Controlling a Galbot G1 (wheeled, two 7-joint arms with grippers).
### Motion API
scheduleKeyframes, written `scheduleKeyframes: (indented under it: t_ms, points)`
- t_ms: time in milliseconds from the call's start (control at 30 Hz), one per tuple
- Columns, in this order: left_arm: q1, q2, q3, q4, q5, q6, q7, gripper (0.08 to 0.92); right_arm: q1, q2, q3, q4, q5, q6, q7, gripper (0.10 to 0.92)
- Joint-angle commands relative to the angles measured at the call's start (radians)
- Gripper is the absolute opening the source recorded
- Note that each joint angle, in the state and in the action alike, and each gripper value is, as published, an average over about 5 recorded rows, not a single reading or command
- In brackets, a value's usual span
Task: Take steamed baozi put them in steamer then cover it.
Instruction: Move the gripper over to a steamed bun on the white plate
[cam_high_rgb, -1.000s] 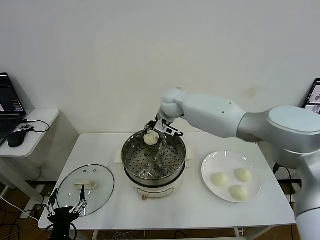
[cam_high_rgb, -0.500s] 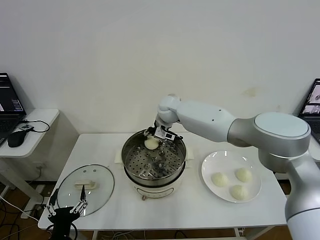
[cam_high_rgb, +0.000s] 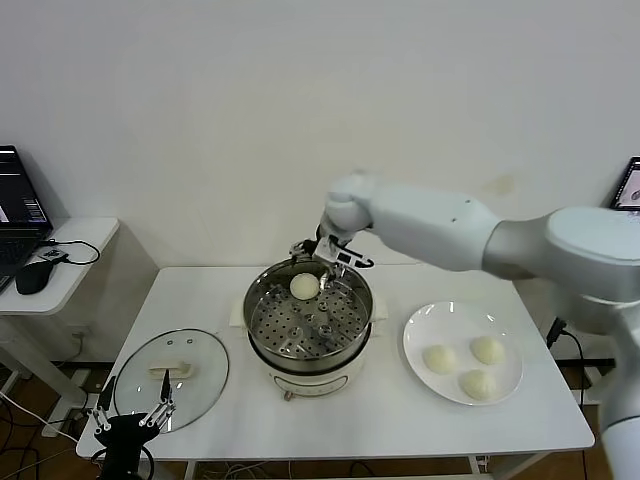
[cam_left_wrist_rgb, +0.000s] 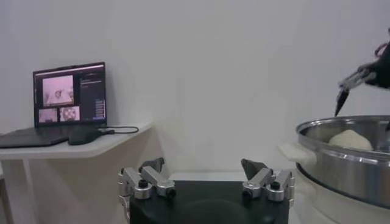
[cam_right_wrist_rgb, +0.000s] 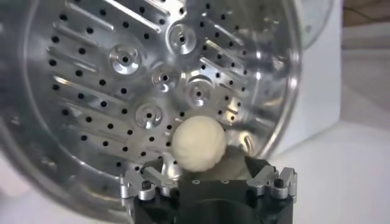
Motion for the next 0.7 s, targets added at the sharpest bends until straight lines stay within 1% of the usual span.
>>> scheduleKeyframes:
  t_ms: [33, 167, 333, 500, 700]
  points:
    - [0.002, 0.006, 0.000, -0.020, 0.004, 0.005, 0.002, 0.823, 0.145, -0.338, -0.005, 0.314, 0.188, -0.355, -0.076, 0.823]
    - [0.005, 0.013, -0.002, -0.026, 0.005, 0.007, 0.003, 0.823, 0.148, -0.516, -0.008, 0.418, 0.157, -0.437, -0.092, 0.823]
    - [0.005, 0.024, -0.004, -0.025, 0.004, 0.010, 0.004, 0.823, 0.090, -0.702, -0.030, 0.496, 0.087, -0.477, -0.096, 0.823]
    - [0.001, 0.031, -0.008, -0.019, 0.004, 0.015, 0.005, 0.823, -0.012, -0.777, -0.032, 0.527, 0.027, -0.495, -0.093, 0.823]
    - [-0.004, 0.028, -0.007, -0.021, 0.009, 0.024, 0.005, 0.823, -0.217, -0.790, 0.069, 0.515, 0.008, -0.518, -0.079, 0.823]
